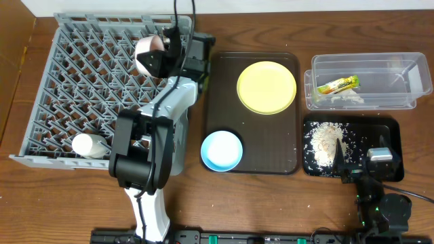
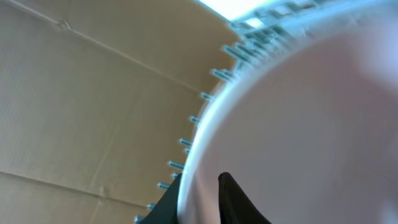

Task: Sort waste into correct bins and load items into the dishwasher
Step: 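Lower the pink bowl upright into the rack's back row, release, then move the left gripper to the blue bowl and grasp its rim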

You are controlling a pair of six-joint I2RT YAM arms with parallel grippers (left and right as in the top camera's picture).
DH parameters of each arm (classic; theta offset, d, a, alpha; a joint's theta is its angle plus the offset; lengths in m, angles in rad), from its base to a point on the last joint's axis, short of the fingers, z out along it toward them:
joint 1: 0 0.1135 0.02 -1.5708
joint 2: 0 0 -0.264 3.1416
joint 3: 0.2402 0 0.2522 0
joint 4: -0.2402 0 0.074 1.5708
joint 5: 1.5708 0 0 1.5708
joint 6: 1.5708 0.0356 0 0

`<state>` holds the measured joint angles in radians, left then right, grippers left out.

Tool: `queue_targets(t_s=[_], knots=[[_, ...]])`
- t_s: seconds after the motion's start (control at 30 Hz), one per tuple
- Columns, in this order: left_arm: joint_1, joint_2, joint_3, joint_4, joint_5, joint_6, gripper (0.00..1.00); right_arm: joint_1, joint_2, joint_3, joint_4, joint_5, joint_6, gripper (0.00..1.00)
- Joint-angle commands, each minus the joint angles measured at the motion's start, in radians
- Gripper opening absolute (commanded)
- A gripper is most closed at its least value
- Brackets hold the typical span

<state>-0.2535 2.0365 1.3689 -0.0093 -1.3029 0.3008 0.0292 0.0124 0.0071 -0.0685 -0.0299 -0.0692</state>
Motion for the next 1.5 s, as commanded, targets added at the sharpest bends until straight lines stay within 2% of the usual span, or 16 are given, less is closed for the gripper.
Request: queue_targets(t_s=[0.0, 0.2, 0.3, 0.37, 0.43, 0.57, 0.73, 0.87, 1.03, 1.13, 1.47], knots=[[-0.045, 0.019, -0.021, -0.066, 0.061, -0.099, 0.22, -0.009, -0.004, -0.002, -0.003, -0.004, 0.012, 0.99], [-0.115, -0.023, -0.021, -0.130, 0.068, -0.171, 0.33, -0.010, -0.004, -0.002, -0.003, -0.004, 0.012, 0.99], [-0.161, -0.075, -0.021, -0.203, 0.187, -0.192, 0.35, -0.009, -0.004, -0.002, -0.003, -0.004, 0.012, 0.99], [-0.186, -0.119, -0.021, -0.274, 0.283, -0.259, 0.38, -0.010, -0.004, -0.002, -0.003, -0.004, 0.012, 0.99], [-0.204, -0.170, -0.021, -0.357, 0.391, -0.359, 0.41, -0.010, -0.004, -0.002, -0.003, -0.004, 0.012, 0.99], [-0.216, -0.299, -0.021, -0.519, 0.740, -0.507, 0.49, -0.009, -0.004, -0.002, -0.003, -0.004, 0.012, 0.99], [-0.216, -0.442, -0.021, -0.690, 1.157, -0.601, 0.56, -0.010, -0.004, -0.002, -0.003, -0.004, 0.012, 0.99], [-0.216, -0.465, -0.021, -0.800, 1.372, -0.625, 0.56, -0.010, -0.004, -0.002, -0.003, -0.004, 0.012, 0.99], [-0.214, -0.452, -0.061, -0.959, 1.385, -0.724, 0.56, -0.010, -0.004, -0.002, -0.003, -0.004, 0.012, 0.99], [-0.212, -0.452, -0.130, -0.974, 1.357, -0.742, 0.56, -0.010, -0.004, -0.002, -0.003, -0.004, 0.012, 0.99], [-0.207, -0.452, -0.431, -0.799, 1.354, -0.724, 0.55, -0.010, -0.004, -0.002, -0.003, -0.004, 0.012, 0.99]])
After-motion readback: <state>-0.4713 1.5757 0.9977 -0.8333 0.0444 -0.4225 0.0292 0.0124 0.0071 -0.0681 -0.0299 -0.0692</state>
